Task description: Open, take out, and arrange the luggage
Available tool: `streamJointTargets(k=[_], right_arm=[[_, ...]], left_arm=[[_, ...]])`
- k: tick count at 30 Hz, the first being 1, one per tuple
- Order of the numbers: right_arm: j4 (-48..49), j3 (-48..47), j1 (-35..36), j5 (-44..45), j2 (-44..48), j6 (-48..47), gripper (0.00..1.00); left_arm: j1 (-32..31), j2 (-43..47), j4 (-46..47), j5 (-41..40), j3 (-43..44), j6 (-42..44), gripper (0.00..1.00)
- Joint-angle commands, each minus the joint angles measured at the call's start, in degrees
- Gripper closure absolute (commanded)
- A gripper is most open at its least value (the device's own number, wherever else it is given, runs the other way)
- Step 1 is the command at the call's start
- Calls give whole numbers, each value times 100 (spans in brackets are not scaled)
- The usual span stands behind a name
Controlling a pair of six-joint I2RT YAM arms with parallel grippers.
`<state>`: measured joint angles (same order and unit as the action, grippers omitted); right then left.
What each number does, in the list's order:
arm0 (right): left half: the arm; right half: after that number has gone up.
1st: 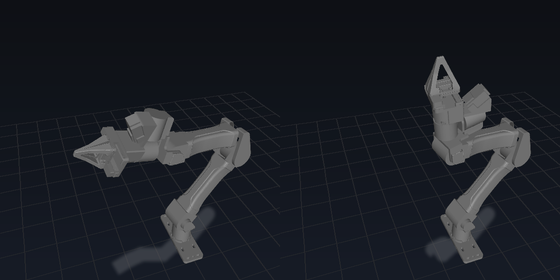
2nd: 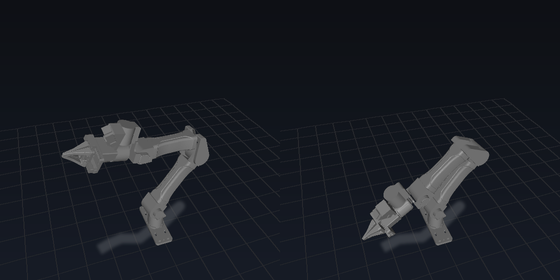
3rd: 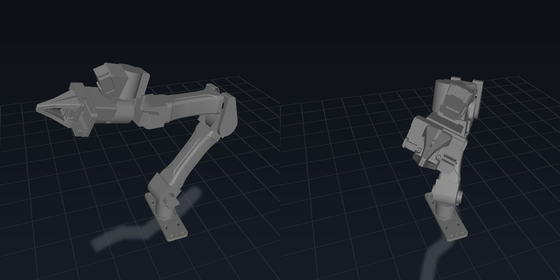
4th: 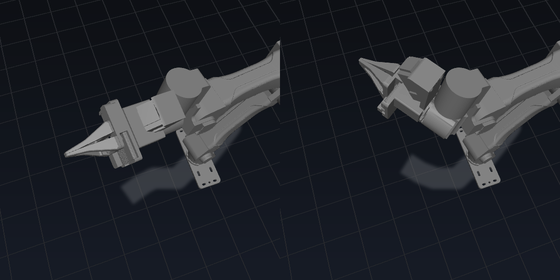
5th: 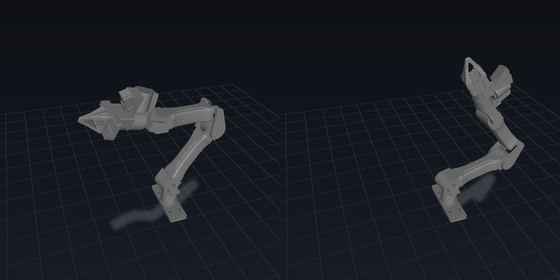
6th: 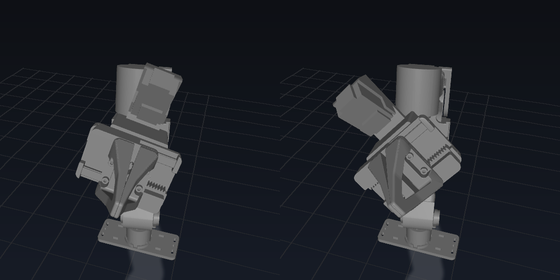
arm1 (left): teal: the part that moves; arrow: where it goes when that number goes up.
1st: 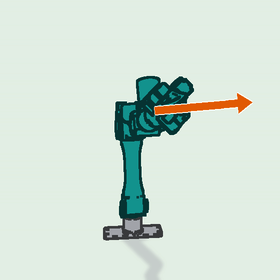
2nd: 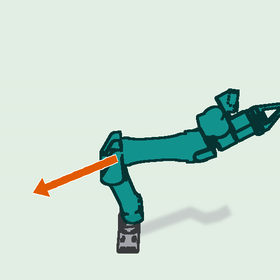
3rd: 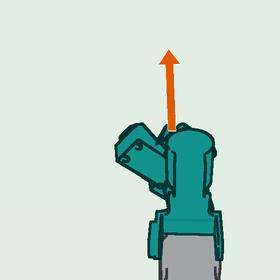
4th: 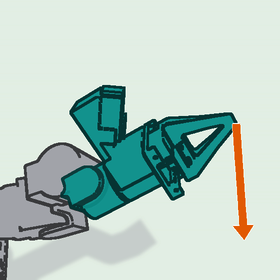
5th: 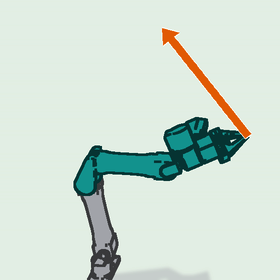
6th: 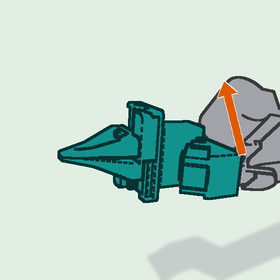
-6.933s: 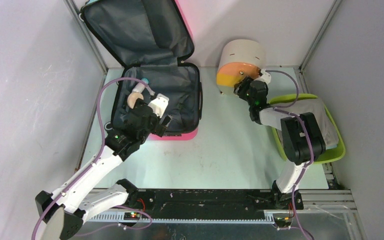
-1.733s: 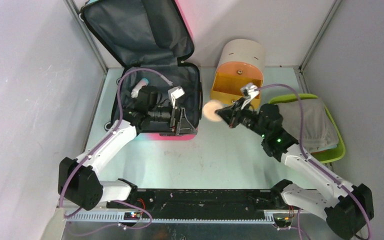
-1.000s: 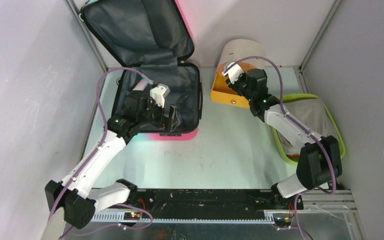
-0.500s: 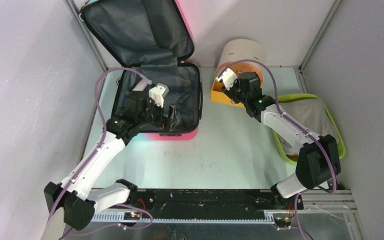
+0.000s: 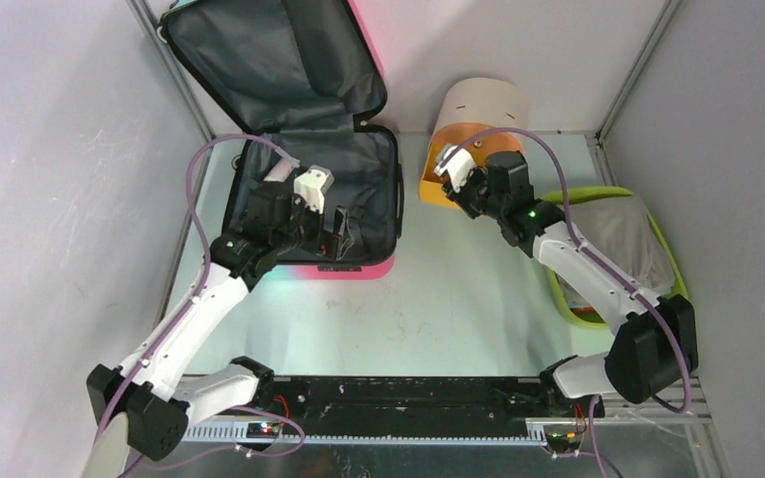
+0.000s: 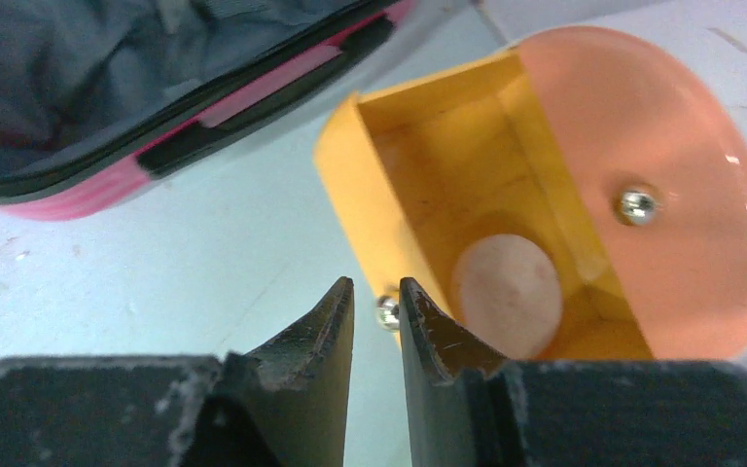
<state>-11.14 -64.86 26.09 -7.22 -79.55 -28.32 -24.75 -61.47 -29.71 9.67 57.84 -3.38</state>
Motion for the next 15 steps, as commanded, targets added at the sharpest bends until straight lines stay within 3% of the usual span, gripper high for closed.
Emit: streamJointTargets(k=[1,15], right_arm=[[-320,107,45,-738,-44,-255,76],[500,107,-119,489,-844,-719,78]], left_arm=[[-21,187,147,-171,-44,85,0],[-21,188,29,-451,19,61,0]])
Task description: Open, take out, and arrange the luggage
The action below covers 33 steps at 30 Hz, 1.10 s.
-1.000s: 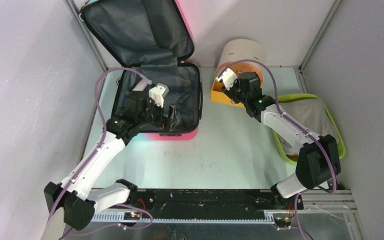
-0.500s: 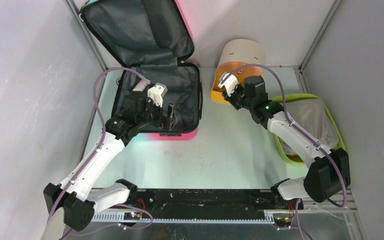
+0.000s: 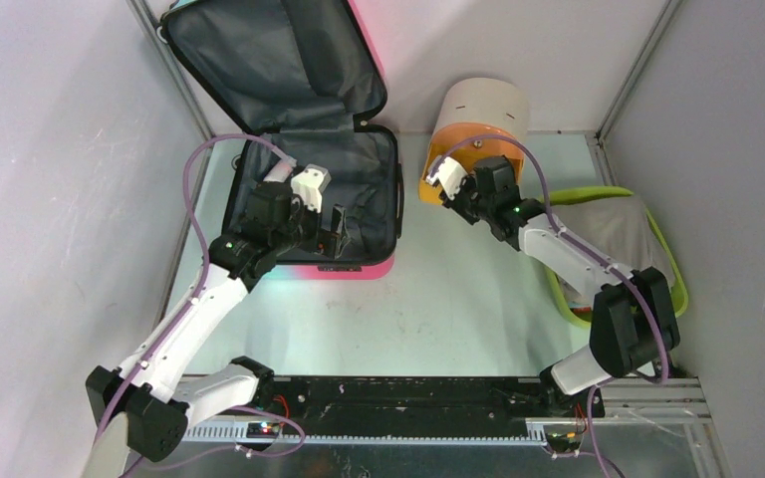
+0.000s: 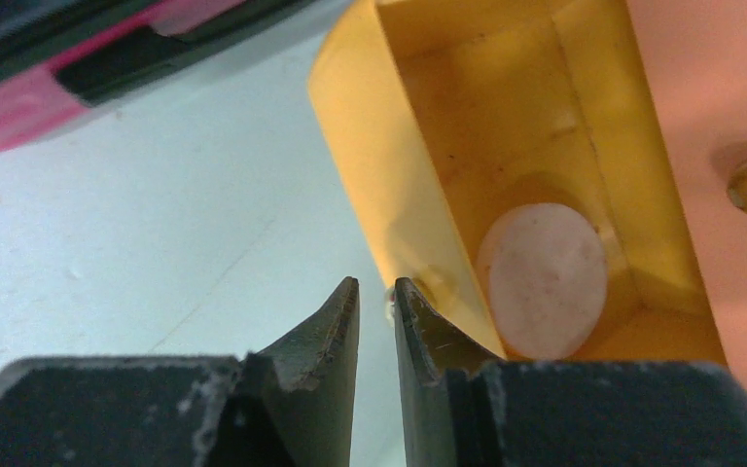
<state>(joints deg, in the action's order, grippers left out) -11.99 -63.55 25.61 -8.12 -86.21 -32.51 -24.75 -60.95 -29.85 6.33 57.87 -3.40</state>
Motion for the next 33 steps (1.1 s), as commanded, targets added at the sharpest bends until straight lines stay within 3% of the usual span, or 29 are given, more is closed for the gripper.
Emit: streamJointTargets(k=[1,17,27,33], right_arm=[[663,-21,-114,743,-262,-372,78],[2898,-41,-594,1284,-961,-1059,80],[2283,-83,-456,224,-445,-514,81],[1947,-51,-450,-602,-638,-430,81]], left_arm=[[-21,136,30,-124,15,53,0],[-21,85,-36,119,83,-64,0],[-14,140,-35,128,85,-80,0],[-13,195,-31,66,73,-74,0]])
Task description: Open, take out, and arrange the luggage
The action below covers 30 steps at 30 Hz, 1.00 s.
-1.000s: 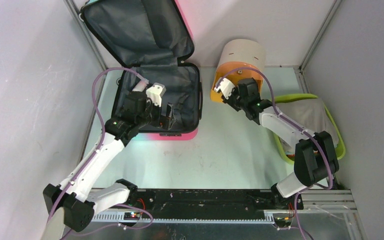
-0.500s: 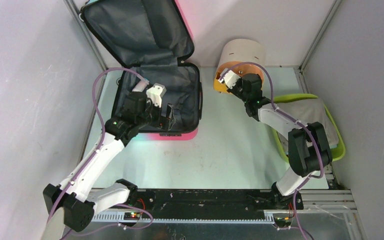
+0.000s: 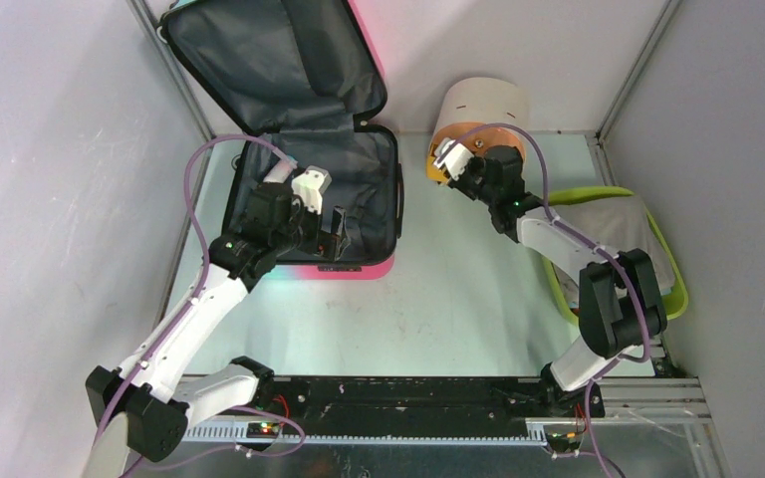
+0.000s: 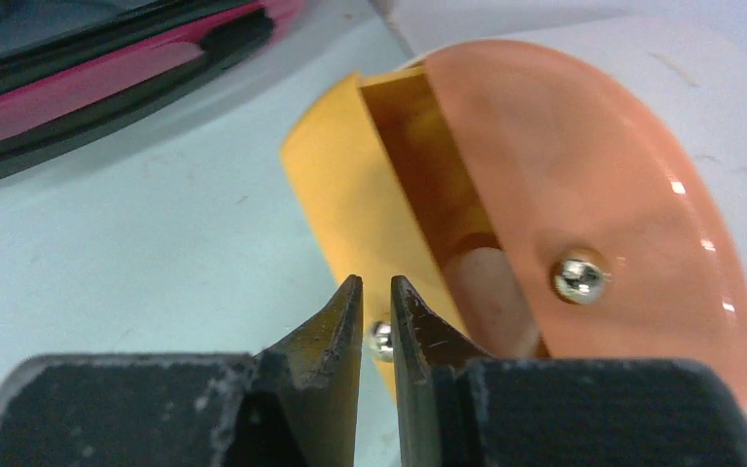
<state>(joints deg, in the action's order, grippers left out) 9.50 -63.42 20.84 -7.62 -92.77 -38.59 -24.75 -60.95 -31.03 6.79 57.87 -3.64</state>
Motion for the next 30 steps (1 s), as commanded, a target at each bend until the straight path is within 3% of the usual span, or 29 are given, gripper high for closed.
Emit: streamJointTargets(k=[1,19,30], right_arm=[[-174,-65,21,-675,-24,223,81],[1391,-158,-280,1244,-1087,-109,81],[1834,-309,-303,1365,-1409,-51,69]], left_arm=[[-12,214,92,5,64,-54,0],[30,31,-167,-195,227,31,0],[58,4,-163,-118,213,21,0]])
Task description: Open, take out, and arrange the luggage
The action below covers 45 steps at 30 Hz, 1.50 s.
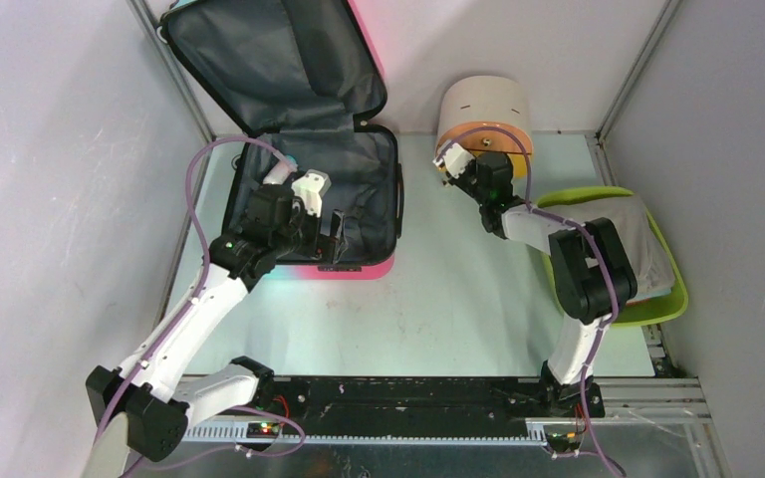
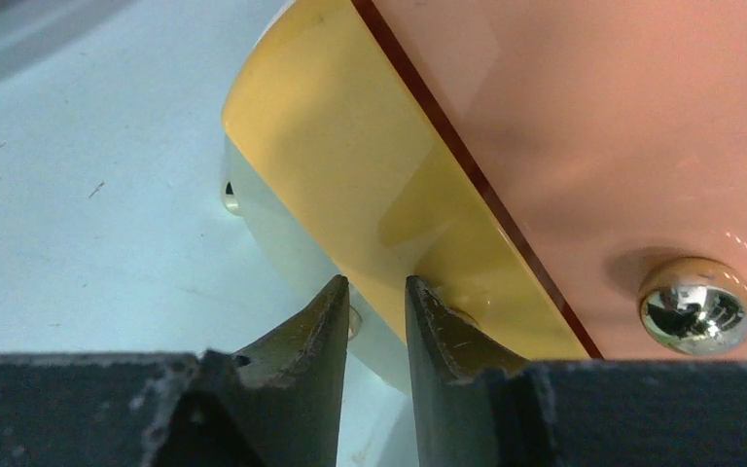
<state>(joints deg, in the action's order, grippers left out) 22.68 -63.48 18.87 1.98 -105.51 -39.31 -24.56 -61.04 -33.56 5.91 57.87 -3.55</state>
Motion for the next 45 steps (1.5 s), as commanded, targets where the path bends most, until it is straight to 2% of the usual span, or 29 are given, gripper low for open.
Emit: streamJointTargets(k=[1,10,13,16,19,25,28,37,41,45], right_arm=[[564,-328,-109,434,-171,66,69],[700,-357,-69,622,-172,166,66],[433,-359,-3,640,-39,361,69],[-59,-271,79,256,377,1001,70],[-43,212,217,71,852,1625,68],[53,1070,202,159,1611,4045,64],[307,1460,56,182,1795,4874,59],[1297,1734,-345,396,1040,5958,50],[2286,1692,-451,376,554,6353,47],[2760,1514,-616,354,84,6738,46]], left_arm=[[39,17,98,-34,210,12,0],[39,65,134,-3,187,-4,0],[34,91,144,19,176,-5,0],[38,152,165,-26,144,-5,0],[39,212,199,-70,123,-5,0],[39,268,229,-67,96,-13,0],[39,284,239,-42,96,-14,0],[42,286,233,16,108,-23,0],[46,254,216,61,124,-23,0],[46,232,189,76,150,-17,0]])
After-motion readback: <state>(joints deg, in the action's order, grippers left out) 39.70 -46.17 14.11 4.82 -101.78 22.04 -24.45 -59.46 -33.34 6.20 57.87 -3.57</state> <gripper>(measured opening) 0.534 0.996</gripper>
